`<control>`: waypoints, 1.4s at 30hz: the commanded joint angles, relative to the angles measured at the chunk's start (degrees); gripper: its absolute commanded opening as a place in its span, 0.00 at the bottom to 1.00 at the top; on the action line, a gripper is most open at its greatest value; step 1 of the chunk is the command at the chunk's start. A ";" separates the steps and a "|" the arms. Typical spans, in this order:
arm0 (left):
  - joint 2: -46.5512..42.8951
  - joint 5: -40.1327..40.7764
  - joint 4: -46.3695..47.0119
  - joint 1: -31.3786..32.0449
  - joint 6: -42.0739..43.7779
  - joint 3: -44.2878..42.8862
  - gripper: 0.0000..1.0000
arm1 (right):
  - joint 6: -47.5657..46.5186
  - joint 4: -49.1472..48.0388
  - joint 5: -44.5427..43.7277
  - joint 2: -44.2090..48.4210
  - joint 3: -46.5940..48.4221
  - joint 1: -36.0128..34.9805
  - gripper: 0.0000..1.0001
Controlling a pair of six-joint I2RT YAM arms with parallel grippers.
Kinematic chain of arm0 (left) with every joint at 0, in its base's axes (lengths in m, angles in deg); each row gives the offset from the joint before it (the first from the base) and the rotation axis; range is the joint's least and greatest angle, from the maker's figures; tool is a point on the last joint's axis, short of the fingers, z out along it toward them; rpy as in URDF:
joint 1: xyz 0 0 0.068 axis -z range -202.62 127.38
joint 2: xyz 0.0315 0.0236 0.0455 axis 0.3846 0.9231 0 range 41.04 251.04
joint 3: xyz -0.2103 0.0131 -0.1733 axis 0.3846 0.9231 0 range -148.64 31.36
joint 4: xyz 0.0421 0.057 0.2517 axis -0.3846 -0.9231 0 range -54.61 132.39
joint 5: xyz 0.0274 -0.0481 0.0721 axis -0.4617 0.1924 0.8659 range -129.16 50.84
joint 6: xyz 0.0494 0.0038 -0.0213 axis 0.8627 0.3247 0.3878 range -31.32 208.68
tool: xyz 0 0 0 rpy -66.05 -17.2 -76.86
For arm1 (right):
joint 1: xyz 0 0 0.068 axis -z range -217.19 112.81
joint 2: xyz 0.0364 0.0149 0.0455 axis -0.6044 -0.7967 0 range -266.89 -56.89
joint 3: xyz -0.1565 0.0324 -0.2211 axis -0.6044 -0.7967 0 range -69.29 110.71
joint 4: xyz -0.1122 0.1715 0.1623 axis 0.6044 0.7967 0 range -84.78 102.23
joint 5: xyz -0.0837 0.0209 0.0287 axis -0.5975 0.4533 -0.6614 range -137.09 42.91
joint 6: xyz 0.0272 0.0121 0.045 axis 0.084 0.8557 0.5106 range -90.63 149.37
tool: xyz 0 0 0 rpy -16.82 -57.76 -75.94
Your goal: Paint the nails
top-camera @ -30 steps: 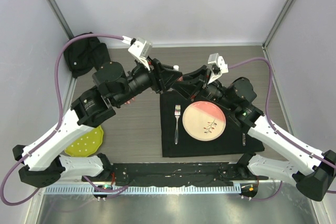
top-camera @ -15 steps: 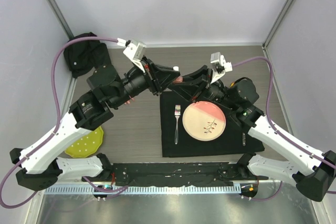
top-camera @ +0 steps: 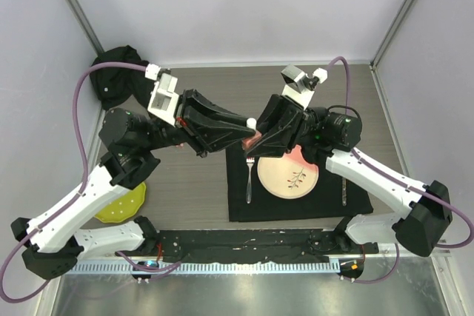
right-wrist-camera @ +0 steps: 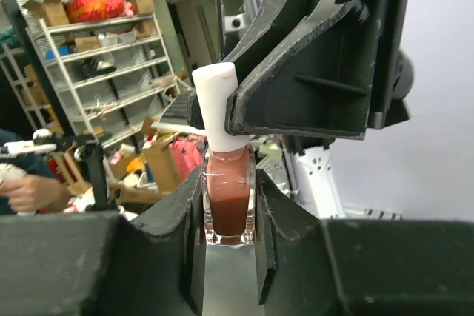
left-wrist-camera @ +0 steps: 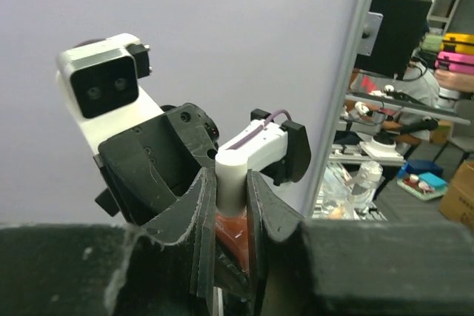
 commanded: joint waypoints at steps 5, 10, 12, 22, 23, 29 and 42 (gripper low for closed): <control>1.83 -6.20 -16.06 -0.61 2.88 -1.75 0.07 | 2.66 -12.11 0.88 1.35 0.54 4.63 0.01; -2.91 3.83 -23.37 -1.05 7.71 -2.37 0.68 | -17.98 15.82 -0.26 5.48 0.09 5.34 0.01; -5.47 8.23 -26.79 -1.14 9.99 -3.07 0.74 | -28.09 27.56 -2.10 7.51 0.27 5.34 0.01; -4.51 31.61 -36.39 -1.14 10.00 -9.05 0.75 | -50.00 57.51 -25.56 11.03 5.28 5.16 0.01; -3.99 32.75 -35.26 -1.05 9.39 -9.57 0.73 | -50.79 58.31 -27.41 11.12 5.46 5.08 0.01; 1.20 39.17 -32.70 -0.70 8.33 -13.44 0.61 | -55.72 63.85 -36.82 11.82 6.51 3.84 0.01; 5.86 44.00 -28.92 2.02 11.58 -14.32 0.59 | -56.07 63.33 -37.10 12.17 5.72 3.32 0.01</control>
